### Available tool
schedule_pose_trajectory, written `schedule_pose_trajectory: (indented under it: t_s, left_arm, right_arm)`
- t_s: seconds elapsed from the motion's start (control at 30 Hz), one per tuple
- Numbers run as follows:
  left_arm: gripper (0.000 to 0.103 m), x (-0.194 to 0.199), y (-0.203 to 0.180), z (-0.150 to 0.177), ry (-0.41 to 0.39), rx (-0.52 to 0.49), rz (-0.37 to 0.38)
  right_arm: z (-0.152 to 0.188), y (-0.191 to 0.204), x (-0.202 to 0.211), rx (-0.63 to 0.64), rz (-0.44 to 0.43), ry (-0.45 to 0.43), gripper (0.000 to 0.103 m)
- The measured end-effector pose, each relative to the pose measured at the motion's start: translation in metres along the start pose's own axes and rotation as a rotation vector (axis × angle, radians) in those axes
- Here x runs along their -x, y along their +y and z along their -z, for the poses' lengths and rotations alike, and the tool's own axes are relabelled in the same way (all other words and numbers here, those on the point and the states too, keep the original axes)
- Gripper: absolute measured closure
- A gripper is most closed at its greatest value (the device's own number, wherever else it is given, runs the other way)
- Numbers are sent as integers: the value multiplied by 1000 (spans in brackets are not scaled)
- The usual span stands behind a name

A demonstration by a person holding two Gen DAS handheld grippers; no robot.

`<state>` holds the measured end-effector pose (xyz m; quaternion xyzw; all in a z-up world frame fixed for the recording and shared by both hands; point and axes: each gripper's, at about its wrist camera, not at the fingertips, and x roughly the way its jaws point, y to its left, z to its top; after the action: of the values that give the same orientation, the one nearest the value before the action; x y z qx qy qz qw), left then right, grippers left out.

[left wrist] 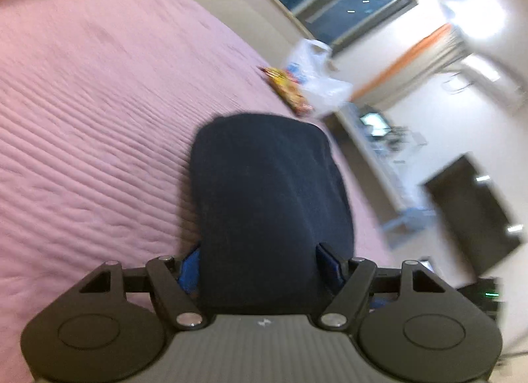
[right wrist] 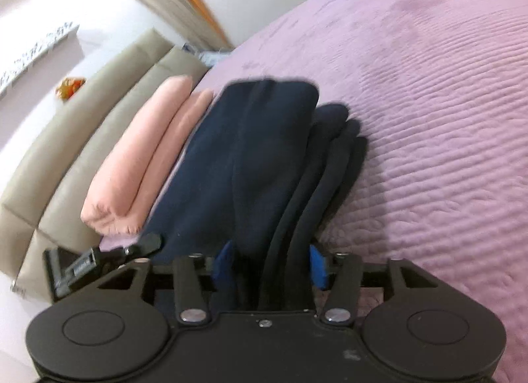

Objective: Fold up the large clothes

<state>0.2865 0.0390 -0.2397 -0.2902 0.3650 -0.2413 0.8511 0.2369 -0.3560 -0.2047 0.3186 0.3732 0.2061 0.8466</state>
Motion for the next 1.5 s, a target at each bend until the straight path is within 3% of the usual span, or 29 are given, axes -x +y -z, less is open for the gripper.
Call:
schedule_pose_trajectory:
  t_s: [0.07,0.27,0.37,0.57,0.63,0.67,0.7,0.8,0.9,0.97,1.07,1.13,1.3,1.4,1.5]
  left_arm:
    - [39,27,-18,1,-34,-41,-92]
    - [39,85,-83,11,-99,-200,-162]
    - [39,84,-110,23,-97,-297,-197]
    - [42,64,-130,40,-74,-419,-241]
    - [42,57,-127,45,-58,-421,-270]
    - [42,53,-123,47,-48,-423,-280]
    - [42,49,-120,51,-38,-431,-289]
    - [42,37,-111,60,-18,-490,-315]
    - [41,33,-103,71,-6,-542,-358]
    - [41,35,-95,77,0,-523,-364]
    - [38,45,-84,92,26,-523,-387]
    - [38,53,-77,100,20,-501,-359]
    - [41,55,-71,96,-9,-478,-330]
    - [41,48,-70,101,1,-547,-347]
    - [38,47,-65,101,-4,-524,-327]
  right_arm:
    - [9,4,27,-27,12,-28,26]
    - [34,18,83,-2,134,-75,26]
    - [41,51,83,123,189,-82,26]
    - [61,138,43,588,379,-80,29]
    - [61,141,24,594,396,-61,40]
    - [59,138,14,574,408,-55,55]
    - [59,133,6,543,421,-52,64]
    - [63,104,-10,423,410,-42,64]
    - [79,74,-22,359,390,30,65]
    - [94,59,-25,368,403,84,69]
    - [111,59,-8,440,418,92,70]
    - [103,63,7,431,388,75,69]
    - [36,93,5,507,335,-109,66]
    - [-13,103,-36,560,285,-198,66]
    - [-51,95,-94,538,254,-164,67]
